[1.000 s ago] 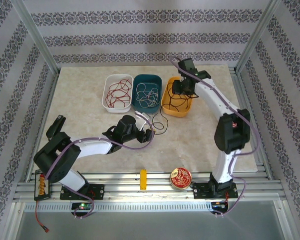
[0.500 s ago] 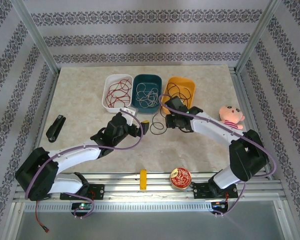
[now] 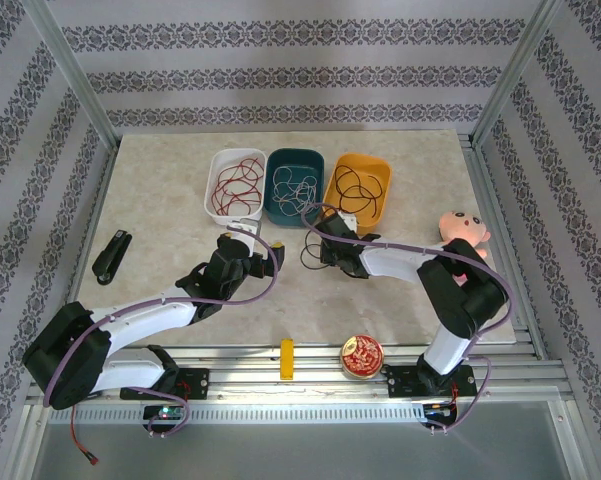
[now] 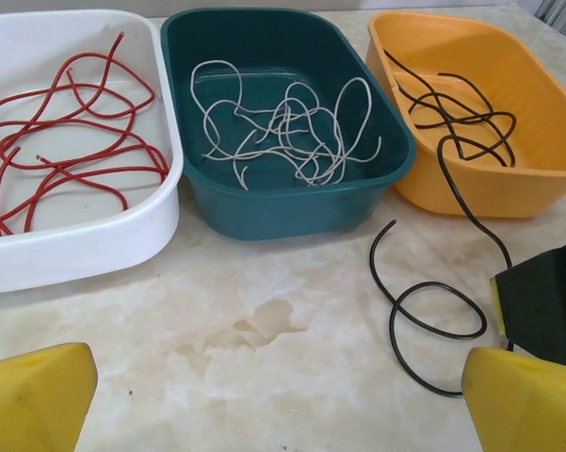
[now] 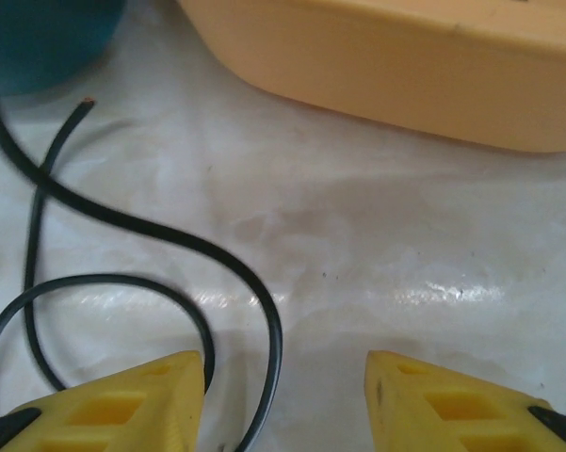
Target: Untangle the cables
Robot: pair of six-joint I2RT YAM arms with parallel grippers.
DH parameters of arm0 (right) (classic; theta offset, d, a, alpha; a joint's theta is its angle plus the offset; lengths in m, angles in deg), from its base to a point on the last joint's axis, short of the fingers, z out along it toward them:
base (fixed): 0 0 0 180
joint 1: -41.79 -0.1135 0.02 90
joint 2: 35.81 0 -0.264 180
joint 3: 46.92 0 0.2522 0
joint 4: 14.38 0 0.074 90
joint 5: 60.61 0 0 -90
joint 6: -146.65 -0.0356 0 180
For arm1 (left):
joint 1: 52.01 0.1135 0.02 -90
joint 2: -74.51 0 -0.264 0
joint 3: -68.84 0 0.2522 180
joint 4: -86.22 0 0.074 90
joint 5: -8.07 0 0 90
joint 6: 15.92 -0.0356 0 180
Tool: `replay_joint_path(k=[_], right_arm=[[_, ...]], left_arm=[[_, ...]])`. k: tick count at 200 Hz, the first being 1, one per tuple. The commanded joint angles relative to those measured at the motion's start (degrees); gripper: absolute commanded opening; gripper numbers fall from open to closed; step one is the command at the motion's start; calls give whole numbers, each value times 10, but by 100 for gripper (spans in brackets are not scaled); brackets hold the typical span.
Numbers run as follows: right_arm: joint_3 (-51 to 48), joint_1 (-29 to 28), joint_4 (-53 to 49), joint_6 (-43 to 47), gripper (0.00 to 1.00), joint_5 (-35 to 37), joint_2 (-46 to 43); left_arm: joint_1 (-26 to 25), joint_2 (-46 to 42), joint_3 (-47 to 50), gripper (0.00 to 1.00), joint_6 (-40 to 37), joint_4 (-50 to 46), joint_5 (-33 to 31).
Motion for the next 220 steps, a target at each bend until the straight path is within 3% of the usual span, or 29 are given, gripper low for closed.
replay_joint_path(k=[1,41,82,100,135,220], right_arm=[[9,-2,30,-26,47,33,19],[14,-2,45,-21,40,19,56],[10,-2,44,-17,12,15,54],[10,-2,34,-11,5,20,40],[12,-5,3,1,0,30,-1],[20,-16,-73,23,0,46,-158]], left_arm=[[3,-9,8,99,13,-11,-15],[4,-7,12,99,14,-3,-17],[6,2,16,99,13,10,-17],[6,7,13,99,14,11,-19],[6,13,13,99,16,19,-18],[6,-2,22,99,17,13,-49]])
